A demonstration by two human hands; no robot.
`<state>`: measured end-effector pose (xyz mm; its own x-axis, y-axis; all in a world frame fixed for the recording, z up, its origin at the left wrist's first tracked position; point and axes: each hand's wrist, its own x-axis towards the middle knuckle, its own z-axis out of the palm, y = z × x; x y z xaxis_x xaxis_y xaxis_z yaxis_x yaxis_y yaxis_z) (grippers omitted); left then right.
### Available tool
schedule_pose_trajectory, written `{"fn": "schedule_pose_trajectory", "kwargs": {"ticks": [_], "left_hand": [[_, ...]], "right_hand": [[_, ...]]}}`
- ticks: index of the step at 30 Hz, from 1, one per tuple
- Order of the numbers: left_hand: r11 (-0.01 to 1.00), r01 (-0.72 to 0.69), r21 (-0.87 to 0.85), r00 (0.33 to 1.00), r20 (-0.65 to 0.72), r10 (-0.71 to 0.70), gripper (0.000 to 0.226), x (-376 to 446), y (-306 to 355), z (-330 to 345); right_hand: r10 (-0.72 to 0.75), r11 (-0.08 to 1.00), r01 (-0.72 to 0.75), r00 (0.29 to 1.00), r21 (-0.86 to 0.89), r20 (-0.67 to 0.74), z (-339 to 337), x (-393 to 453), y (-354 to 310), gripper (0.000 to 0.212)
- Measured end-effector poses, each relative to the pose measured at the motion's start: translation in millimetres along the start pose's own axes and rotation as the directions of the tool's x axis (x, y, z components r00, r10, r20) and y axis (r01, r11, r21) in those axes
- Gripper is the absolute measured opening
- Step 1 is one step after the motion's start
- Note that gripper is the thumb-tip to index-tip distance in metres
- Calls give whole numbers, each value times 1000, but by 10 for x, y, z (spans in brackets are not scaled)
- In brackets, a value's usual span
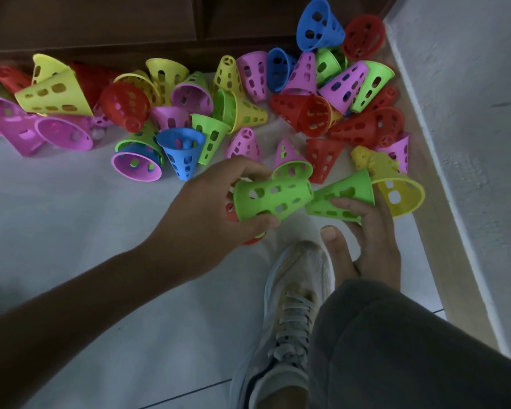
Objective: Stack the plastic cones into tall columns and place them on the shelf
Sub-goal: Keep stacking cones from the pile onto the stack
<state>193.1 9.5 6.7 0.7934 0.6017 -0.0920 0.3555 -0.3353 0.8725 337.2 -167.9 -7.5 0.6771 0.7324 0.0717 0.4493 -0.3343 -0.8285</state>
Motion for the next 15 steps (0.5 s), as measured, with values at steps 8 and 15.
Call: {"fn": "schedule_pose_trajectory", "kwargs": {"ticks": [8,15], "left_hand": [[998,-35,60,999,32,33,63,-62,-237,123],[982,-57,181,988,149,30,75,-78,-344,-53]], "right_hand": [[19,1000,-19,1000,17,-3,18,-9,-77,38],[70,986,-72,997,152,16,81,20,-264,34]]}}
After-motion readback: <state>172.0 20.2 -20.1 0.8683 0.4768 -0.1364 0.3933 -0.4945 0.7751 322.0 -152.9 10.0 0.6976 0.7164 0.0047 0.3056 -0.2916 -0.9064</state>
